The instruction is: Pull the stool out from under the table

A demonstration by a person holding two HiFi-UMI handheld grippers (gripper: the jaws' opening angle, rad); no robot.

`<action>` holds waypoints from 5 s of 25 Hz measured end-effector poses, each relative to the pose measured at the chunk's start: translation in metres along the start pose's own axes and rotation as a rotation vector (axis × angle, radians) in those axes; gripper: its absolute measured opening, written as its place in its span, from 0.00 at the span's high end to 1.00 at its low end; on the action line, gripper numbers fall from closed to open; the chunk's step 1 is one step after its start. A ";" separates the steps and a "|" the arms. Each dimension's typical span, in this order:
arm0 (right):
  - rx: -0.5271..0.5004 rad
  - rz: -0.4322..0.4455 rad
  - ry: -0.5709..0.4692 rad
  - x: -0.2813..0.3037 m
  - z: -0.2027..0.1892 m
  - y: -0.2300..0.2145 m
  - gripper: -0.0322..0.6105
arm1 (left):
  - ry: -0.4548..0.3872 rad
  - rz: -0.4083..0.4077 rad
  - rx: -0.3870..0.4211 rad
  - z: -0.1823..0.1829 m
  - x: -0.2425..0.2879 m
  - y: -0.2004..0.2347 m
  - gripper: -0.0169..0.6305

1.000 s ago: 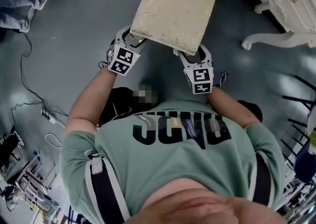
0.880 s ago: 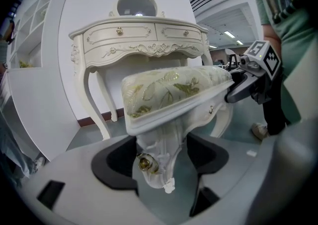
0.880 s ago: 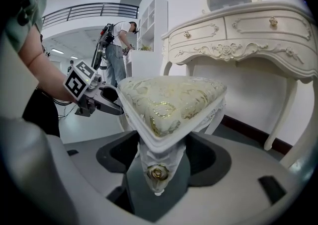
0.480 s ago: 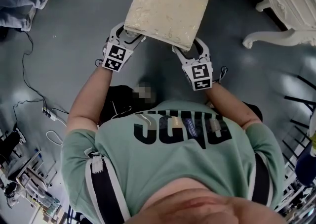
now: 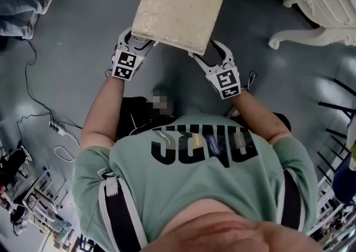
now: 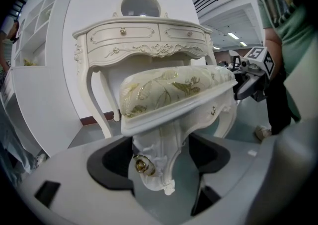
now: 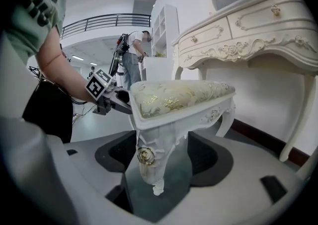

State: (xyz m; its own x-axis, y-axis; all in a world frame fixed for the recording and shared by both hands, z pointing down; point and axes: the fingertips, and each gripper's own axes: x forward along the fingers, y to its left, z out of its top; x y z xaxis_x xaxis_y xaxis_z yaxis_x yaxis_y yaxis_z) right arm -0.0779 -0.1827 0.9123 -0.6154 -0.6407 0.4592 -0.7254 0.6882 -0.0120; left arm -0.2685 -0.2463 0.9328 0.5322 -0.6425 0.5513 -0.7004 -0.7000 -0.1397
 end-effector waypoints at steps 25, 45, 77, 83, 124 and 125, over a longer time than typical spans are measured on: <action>-0.019 -0.013 -0.021 -0.223 0.439 -0.056 0.58 | -0.036 0.105 -0.331 0.381 -0.246 0.018 0.45; 0.011 0.166 -0.070 -0.424 0.532 -0.080 0.96 | -0.240 0.293 -0.411 0.573 -0.398 -0.105 0.96; -0.050 0.308 -0.079 -0.480 0.567 0.068 0.96 | -0.330 0.369 -0.466 0.562 -0.567 -0.171 0.96; -0.068 0.325 -0.084 -0.476 0.576 0.061 0.96 | -0.313 0.374 -0.483 0.562 -0.558 -0.177 0.96; -0.083 0.303 -0.074 -0.463 0.580 0.032 0.96 | -0.310 0.340 -0.459 0.578 -0.533 -0.162 0.96; -0.083 0.303 -0.074 -0.463 0.581 0.032 0.96 | -0.310 0.341 -0.459 0.579 -0.533 -0.162 0.96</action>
State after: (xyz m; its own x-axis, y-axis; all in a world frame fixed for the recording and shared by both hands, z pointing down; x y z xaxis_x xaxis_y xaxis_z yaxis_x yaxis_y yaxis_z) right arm 0.0050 -0.0617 0.1832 -0.8227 -0.4231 0.3796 -0.4797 0.8751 -0.0642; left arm -0.1633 0.0285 0.1853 0.3088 -0.9132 0.2658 -0.9497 -0.2807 0.1390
